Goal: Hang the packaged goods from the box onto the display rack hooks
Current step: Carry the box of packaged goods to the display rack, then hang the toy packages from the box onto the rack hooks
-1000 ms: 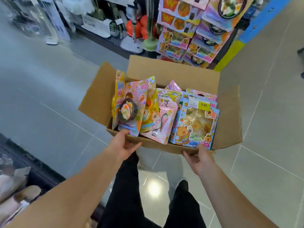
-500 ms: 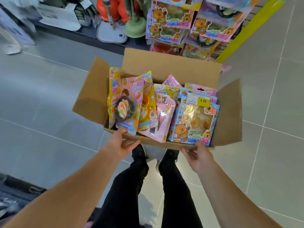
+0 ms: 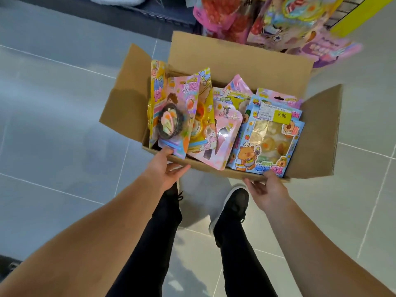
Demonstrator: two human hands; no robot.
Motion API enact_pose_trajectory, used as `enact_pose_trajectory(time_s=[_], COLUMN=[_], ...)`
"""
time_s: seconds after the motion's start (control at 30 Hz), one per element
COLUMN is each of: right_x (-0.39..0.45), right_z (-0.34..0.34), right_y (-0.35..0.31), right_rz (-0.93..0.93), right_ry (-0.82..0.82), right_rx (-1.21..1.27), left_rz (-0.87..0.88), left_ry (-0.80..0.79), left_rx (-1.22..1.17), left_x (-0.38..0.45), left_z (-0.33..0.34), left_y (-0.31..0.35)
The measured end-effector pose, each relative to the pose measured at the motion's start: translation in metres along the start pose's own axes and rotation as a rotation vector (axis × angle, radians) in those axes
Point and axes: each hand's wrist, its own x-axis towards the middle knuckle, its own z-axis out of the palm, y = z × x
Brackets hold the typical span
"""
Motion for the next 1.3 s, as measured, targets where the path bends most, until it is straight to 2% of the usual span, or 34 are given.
enact_pose_trajectory(time_s=[0.23, 0.4, 0.63, 0.77, 0.9, 1.0, 1.17, 1.3], right_x=[0.07, 0.095, 0.109, 0.096, 0.064, 0.035, 0.011, 0.008], right_z=[0.026, 0.036, 0.047, 0.041, 0.034, 0.029, 0.025, 0.026], right_y=[0.001, 0.004, 0.01, 0.014, 0.013, 0.004, -0.024, -0.06], right_rz=[-0.032, -0.04, -0.032, -0.008, 0.006, -0.037, -0.286, -0.435], right_ry=[0.0, -0.019, -0.032, -0.028, -0.016, -0.016, -0.037, -0.055], right_rx=[0.059, 0.088, 0.109, 0.092, -0.066, -0.214, -0.455, -0.658], left_rz=[-0.009, 0.027, 0.036, -0.024, -0.045, 0.007, 0.152, 0.346], left_ry=[-0.047, -0.029, 0.02, 0.009, 0.036, 0.003, -0.131, -0.192], left_rx=[0.005, 0.033, 0.025, 0.048, 0.263, 0.427, 0.647, 0.824], left_x=[0.077, 0.103, 0.12, 0.101, 0.065, 0.038, -0.006, -0.018], left_z=[0.012, 0.015, 0.022, 0.012, 0.004, 0.011, 0.052, 0.105], left_y=[-0.003, -0.004, -0.001, -0.004, -0.006, -0.007, -0.005, -0.005])
